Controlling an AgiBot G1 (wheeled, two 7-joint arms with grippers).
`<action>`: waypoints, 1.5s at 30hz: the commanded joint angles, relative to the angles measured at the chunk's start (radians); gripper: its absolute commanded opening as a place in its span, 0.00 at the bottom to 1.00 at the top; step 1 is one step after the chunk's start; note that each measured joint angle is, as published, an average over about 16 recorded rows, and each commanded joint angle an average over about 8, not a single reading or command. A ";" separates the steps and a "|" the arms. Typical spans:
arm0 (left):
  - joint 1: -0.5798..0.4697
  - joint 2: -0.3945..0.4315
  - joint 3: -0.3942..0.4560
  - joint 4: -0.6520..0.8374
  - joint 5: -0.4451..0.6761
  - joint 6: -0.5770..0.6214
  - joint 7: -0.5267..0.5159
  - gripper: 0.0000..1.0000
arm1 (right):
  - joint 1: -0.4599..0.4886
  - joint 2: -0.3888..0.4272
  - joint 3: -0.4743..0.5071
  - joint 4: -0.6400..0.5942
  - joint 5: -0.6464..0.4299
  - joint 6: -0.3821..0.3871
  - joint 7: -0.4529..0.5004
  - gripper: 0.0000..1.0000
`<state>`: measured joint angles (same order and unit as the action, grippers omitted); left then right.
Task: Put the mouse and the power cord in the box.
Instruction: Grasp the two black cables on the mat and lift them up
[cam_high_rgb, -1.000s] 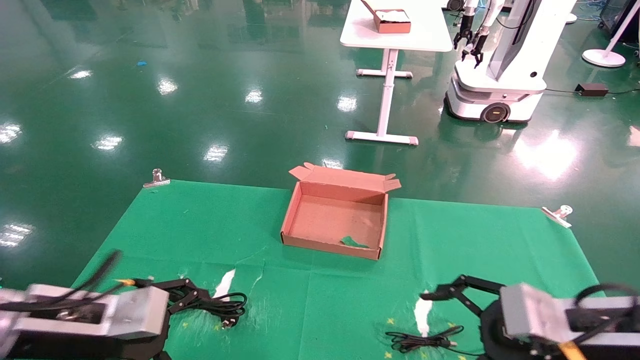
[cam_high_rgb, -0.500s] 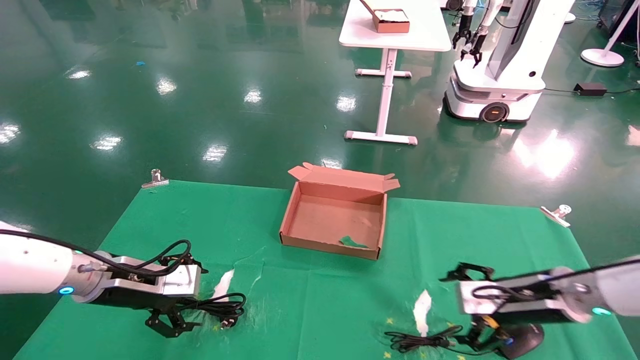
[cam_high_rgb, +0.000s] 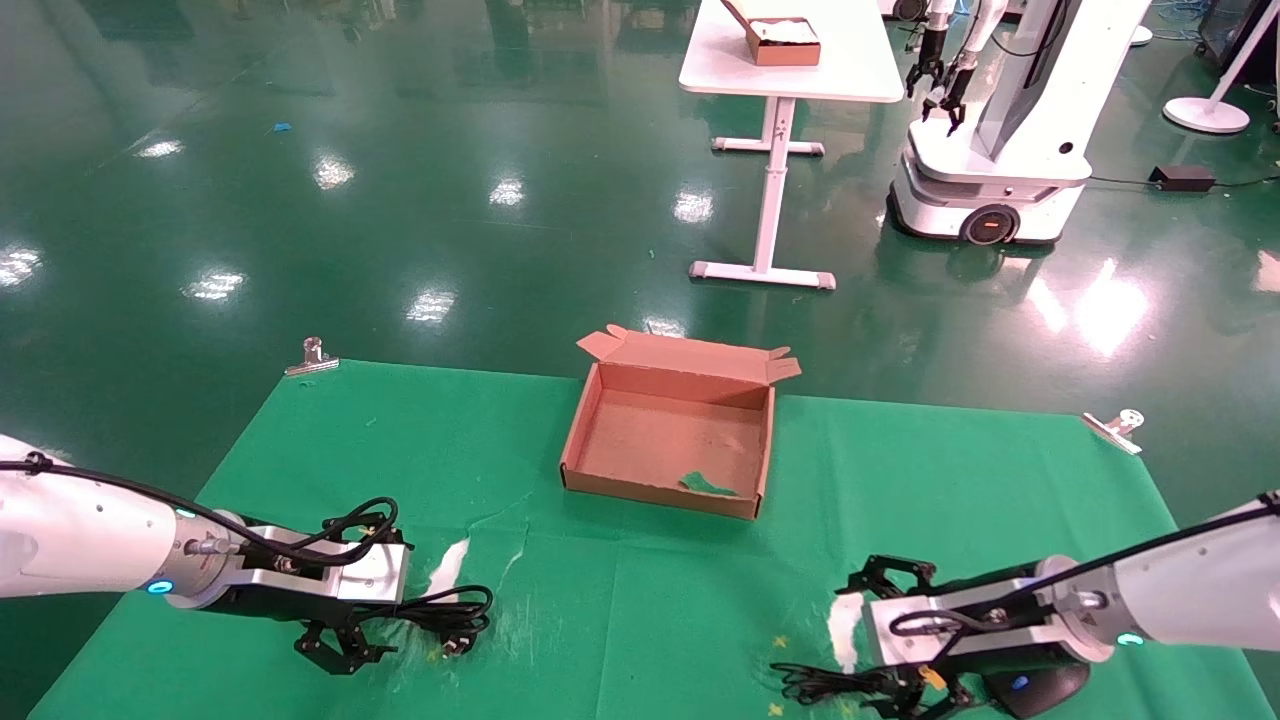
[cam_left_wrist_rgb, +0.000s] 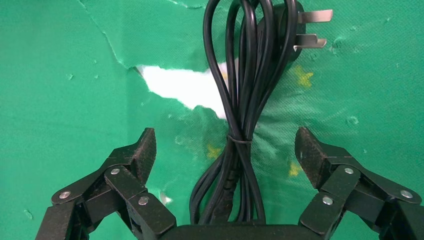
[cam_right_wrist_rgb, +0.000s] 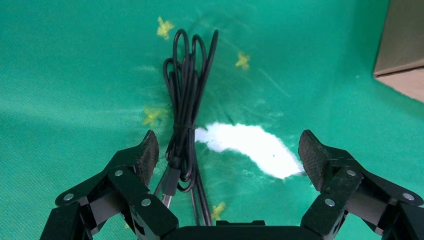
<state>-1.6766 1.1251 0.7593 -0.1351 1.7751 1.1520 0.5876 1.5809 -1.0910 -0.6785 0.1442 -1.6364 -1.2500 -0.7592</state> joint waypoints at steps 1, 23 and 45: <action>-0.005 0.007 -0.002 0.022 -0.002 -0.008 0.018 1.00 | 0.002 -0.007 0.001 -0.027 0.002 0.009 -0.020 0.86; -0.016 0.007 0.002 0.057 0.003 0.009 0.051 0.00 | 0.008 -0.016 0.009 -0.066 0.011 0.025 -0.053 0.00; -0.013 0.006 0.000 0.049 -0.001 0.008 0.048 0.00 | 0.006 -0.013 0.009 -0.058 0.012 0.023 -0.050 0.00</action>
<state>-1.6901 1.1312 0.7594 -0.0856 1.7743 1.1596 0.6352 1.5868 -1.1045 -0.6696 0.0858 -1.6241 -1.2271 -0.8093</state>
